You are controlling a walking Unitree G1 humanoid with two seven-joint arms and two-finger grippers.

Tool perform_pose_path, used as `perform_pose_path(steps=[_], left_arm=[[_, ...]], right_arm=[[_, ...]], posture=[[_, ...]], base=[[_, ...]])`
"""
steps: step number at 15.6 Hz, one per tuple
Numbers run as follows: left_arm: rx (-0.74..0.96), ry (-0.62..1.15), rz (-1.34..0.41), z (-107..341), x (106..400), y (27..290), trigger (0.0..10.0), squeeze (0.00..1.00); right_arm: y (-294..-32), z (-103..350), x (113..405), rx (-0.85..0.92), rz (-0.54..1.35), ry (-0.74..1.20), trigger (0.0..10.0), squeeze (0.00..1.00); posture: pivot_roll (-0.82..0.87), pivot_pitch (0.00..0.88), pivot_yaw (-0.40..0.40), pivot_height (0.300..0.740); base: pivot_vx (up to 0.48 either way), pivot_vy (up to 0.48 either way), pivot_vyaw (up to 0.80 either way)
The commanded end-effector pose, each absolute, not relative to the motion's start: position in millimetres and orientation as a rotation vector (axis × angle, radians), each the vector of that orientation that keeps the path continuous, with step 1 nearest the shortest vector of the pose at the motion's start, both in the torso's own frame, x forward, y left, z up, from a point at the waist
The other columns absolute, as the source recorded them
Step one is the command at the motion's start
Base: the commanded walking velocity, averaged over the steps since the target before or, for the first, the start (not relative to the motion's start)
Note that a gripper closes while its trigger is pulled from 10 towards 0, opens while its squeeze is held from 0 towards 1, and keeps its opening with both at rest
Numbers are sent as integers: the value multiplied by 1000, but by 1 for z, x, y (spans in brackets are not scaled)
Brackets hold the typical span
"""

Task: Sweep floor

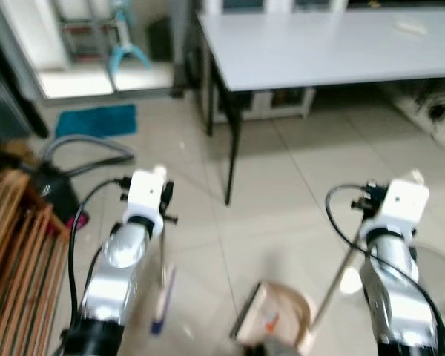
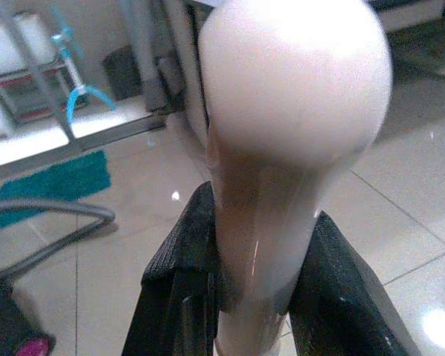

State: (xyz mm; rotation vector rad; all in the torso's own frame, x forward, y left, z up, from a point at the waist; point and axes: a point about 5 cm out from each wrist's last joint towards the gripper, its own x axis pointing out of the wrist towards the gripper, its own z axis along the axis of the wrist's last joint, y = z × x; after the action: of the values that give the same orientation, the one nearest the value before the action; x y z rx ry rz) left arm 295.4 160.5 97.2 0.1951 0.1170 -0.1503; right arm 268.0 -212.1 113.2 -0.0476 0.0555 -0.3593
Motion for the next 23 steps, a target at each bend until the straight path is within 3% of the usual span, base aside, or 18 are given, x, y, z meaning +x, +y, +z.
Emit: perform_pose_path(steps=[1,13,16,23], left_arm=[[196,82,-166,103,298,155,10000,0],[124,67,-270,103,294,149,10000,0],[141,129,-140,95,299,165,10000,0],[151,39,-121,107,300,165,10000,0]], right_arm=[[-220,123,266,-75,-382,10,10000,0],[-237,134,255,-121,-489,-47,10000,0],[-234,129,255,-92,-504,-27,10000,0],[-219,130,269,-78,-432,-24,10000,0]], posture=[[-43,27,36,740],[-45,9,50,740],[-52,0,54,740],[-33,0,12,740]], base=[[0,0,-800],[0,0,-800],[0,0,-800],[0,0,-800]])
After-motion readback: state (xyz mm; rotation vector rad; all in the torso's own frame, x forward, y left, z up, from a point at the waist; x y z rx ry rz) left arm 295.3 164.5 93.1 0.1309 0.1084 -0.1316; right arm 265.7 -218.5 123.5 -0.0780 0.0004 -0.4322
